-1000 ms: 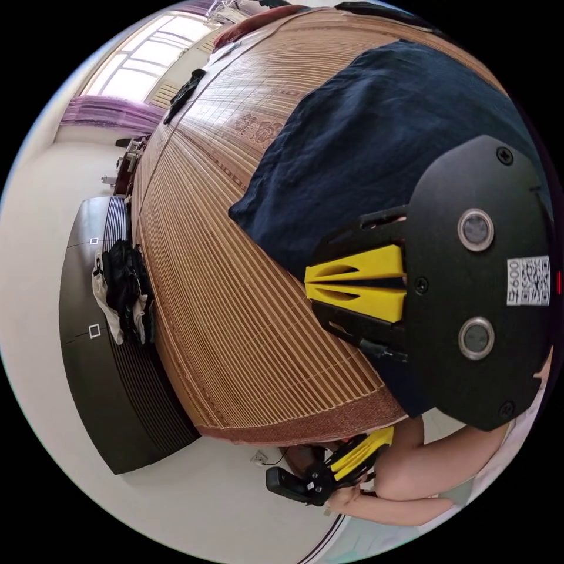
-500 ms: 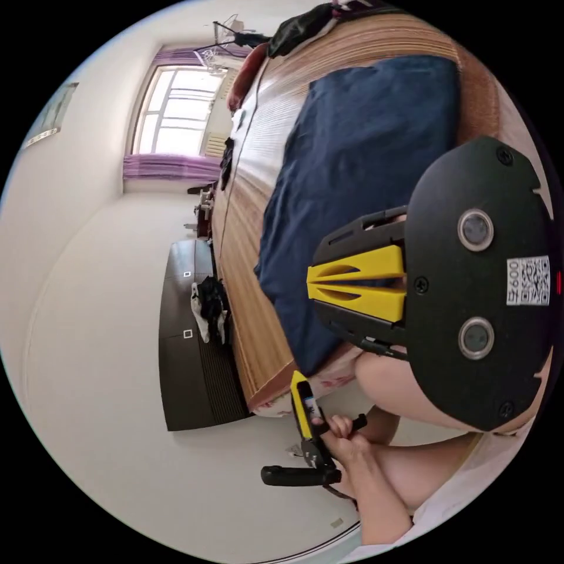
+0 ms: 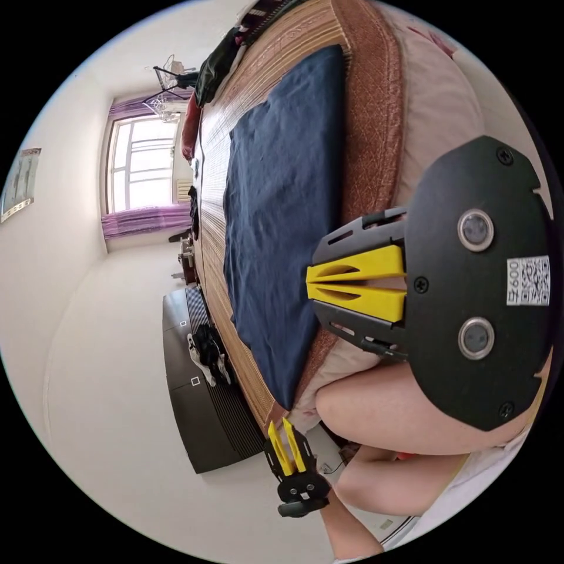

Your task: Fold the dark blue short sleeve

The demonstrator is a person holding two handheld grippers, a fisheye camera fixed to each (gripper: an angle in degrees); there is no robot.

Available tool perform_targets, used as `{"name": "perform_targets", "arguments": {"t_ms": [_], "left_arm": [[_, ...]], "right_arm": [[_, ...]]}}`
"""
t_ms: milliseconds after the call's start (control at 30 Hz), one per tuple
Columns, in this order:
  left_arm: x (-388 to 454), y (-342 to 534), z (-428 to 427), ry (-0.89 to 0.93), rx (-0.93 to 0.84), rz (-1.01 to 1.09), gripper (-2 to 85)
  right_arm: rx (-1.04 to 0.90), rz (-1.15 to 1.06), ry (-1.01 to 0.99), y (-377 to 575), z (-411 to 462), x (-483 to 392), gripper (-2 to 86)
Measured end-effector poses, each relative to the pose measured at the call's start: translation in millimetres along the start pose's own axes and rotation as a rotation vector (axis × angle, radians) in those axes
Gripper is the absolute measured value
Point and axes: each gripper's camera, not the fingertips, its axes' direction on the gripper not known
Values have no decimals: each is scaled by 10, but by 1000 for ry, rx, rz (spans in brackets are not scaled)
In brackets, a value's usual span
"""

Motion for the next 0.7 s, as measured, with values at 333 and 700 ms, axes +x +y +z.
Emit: {"name": "perform_targets", "arguments": {"t_ms": [333, 700], "left_arm": [[226, -585, -240, -11, -30, 144, 46], [44, -1012, -492, -45, -36, 178, 26]], "right_arm": [[-10, 124, -37, 231, 181, 65, -8], [24, -588, -130, 167, 271, -1449, 68]]}}
